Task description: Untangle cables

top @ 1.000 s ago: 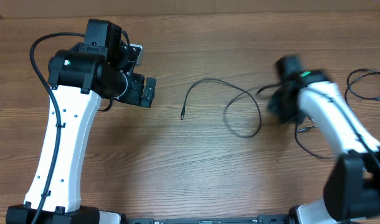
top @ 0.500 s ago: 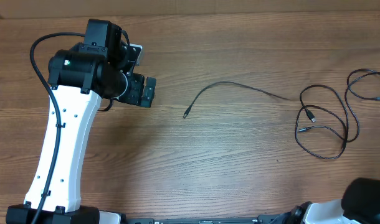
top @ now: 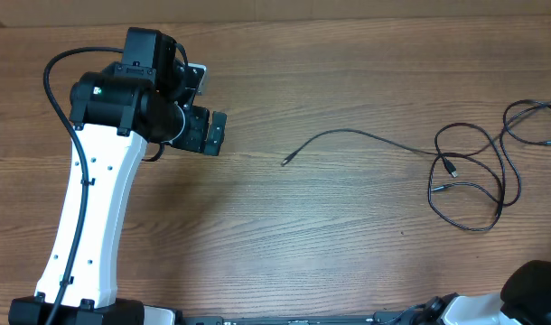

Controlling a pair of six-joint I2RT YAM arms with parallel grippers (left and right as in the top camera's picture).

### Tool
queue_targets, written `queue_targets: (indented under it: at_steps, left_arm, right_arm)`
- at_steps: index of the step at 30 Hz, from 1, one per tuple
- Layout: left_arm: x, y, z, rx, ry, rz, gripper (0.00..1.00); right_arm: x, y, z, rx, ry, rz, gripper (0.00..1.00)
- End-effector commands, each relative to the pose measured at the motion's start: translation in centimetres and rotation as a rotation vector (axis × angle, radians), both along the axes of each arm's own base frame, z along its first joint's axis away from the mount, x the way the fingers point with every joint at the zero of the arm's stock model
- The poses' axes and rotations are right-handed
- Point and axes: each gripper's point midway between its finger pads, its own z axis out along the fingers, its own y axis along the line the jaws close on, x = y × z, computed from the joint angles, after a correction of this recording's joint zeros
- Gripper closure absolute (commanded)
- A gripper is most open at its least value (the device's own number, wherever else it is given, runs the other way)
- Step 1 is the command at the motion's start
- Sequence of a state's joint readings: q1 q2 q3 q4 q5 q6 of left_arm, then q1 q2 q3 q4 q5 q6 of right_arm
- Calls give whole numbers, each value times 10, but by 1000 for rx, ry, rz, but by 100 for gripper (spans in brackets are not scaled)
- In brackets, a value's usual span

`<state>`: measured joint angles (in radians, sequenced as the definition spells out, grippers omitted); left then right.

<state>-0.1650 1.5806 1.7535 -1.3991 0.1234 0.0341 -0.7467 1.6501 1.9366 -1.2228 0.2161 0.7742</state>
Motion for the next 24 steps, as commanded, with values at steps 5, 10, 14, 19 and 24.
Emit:
queue_targets:
  at_steps: [5,10,14,19,24]
  left_arm:
    - [0,-1,-4,7,7,-21,0]
    - [0,-1,-4,7,7,-21,0]
    - [0,-1,-3,7,6,-21,0]
    - [2,-2,-3,3,-1,-14,0]
    - [2,-2,-3,3,1,-14,0]
  right_arm:
    - [-3,-31,80,-184,-227,-79,96]
    - [-9,-38,131,-300,-333,-110,96]
    - [-6,-30,166,-367,-394,-57,96]
    - [56,38,159,-386,-295,487,95]
    - [70,92,89,-204,-71,704,95]
